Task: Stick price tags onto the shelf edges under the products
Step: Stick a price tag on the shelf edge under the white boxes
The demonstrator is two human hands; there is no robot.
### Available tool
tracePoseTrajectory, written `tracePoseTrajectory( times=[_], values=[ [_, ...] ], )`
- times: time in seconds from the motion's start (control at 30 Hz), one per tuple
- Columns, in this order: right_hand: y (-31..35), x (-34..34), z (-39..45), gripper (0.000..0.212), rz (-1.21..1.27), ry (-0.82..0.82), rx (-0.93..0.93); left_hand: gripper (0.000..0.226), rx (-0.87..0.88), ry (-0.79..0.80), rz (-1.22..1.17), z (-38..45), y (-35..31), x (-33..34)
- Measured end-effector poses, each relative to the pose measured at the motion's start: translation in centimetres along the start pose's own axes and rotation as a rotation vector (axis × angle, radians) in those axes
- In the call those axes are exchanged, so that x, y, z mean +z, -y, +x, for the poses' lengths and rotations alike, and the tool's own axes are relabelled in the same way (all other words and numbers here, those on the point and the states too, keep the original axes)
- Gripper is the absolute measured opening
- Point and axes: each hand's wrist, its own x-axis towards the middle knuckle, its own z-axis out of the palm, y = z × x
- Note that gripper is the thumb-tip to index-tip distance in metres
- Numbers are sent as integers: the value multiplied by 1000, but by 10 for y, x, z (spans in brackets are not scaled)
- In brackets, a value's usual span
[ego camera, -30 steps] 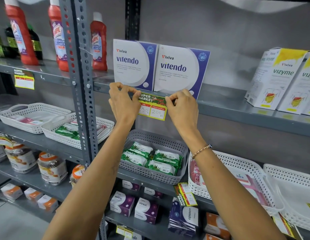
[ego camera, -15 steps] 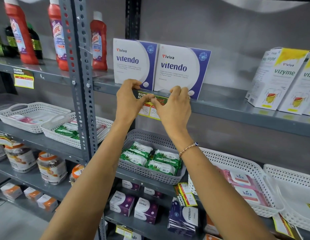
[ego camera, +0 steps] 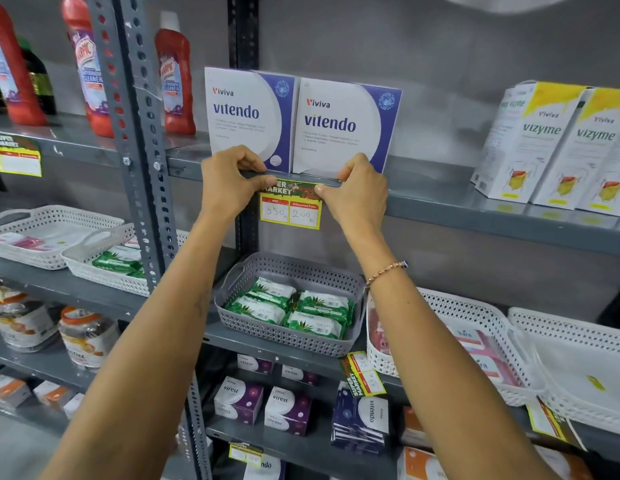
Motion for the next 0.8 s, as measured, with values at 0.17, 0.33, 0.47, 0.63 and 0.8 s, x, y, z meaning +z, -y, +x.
tracePoseTrajectory(
  times=[0.17,0.33,0.47,0.63,0.8],
  values=[
    [10,7,-4,50,-129,27,-103,38,32,29,23,-5,1,4],
    [19,16,-15,53,-248,-58,-104,53,30,-37,83,-11,-4,18],
    [11,9,-11,44,-158,-35,-77,33,7,-66,36,-11,-1,11],
    [2,-4,-12,22,-34,7,1,20,5,-49,4,-12,-4,1],
    [-33,-21,-57,25,57,136,-102,22,68,-186,-7,-45,-5,10]
  ],
)
